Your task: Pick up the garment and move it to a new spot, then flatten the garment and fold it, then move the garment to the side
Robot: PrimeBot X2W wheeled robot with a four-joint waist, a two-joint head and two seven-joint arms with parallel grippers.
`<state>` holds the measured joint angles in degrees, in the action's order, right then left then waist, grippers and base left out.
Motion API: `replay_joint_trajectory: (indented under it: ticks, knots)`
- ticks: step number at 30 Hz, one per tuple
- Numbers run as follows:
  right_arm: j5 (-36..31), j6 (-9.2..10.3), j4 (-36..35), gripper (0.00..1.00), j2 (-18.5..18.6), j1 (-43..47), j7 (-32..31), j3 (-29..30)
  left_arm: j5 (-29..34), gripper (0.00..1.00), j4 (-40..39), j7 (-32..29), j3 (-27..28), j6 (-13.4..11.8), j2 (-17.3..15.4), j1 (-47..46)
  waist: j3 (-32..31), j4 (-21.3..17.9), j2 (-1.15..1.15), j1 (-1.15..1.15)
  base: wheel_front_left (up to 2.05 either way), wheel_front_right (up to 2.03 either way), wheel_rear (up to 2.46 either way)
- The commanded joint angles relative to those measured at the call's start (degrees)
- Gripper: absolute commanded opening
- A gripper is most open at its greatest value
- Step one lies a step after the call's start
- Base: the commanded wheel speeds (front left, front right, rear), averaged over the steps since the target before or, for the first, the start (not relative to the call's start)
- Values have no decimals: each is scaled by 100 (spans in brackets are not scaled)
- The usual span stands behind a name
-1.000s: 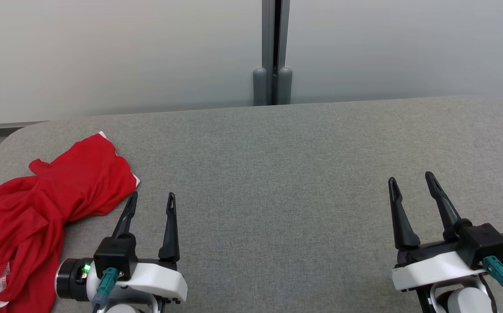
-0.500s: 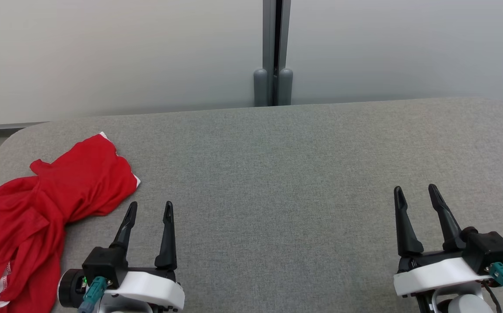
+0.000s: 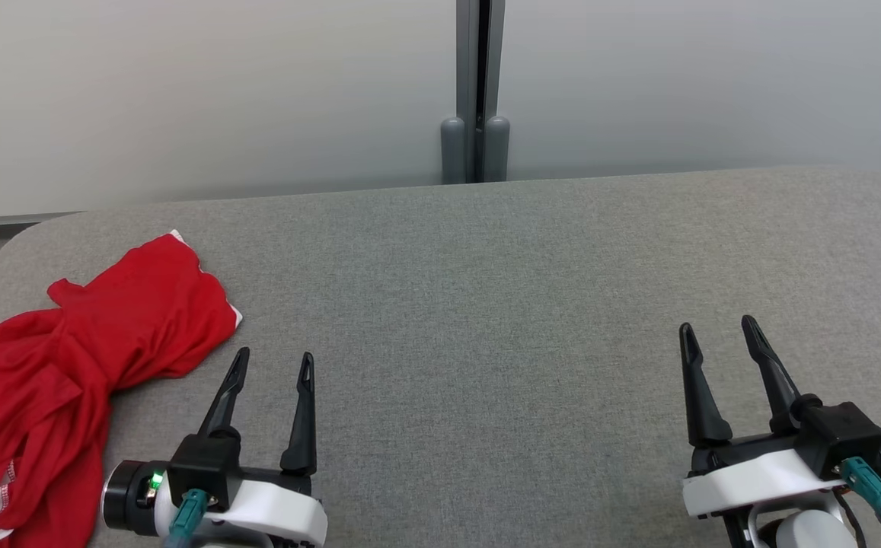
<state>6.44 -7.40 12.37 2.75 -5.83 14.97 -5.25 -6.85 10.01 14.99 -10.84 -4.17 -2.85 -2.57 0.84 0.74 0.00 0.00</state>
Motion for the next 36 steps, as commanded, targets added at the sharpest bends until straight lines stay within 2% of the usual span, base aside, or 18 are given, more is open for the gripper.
replay_joint_trajectory:
  ticks: [1,7,12,17,24,31,36]
  knots:
    - [30,-17,14,100,23,-17,33,-21,35,100,0,30,-19,-26,-14,-21,-3,7,0,0,0,0,0]
    - [74,-17,35,100,22,13,33,-46,-11,100,-8,30,-65,-54,-14,-19,-4,27,0,0,0,0,0]
    - [226,-17,-10,100,22,91,26,-249,72,100,34,29,-142,-108,-15,-125,-7,301,0,0,0,0,0]
    - [270,-17,-8,100,17,127,23,-480,99,100,54,27,-142,-151,-17,-110,-29,857,0,0,0,0,0]
    - [265,-15,-71,100,20,177,23,-982,54,100,-8,22,82,-278,-13,-80,-62,1845,0,0,0,0,0]
    - [338,-15,-4,100,21,190,23,-1167,132,100,-47,17,167,-253,-15,-22,-89,2782,0,0,0,0,0]
    - [350,-15,158,100,23,-122,23,-1519,-76,100,-378,17,469,-477,-7,135,93,2942,0,0,0,0,0]
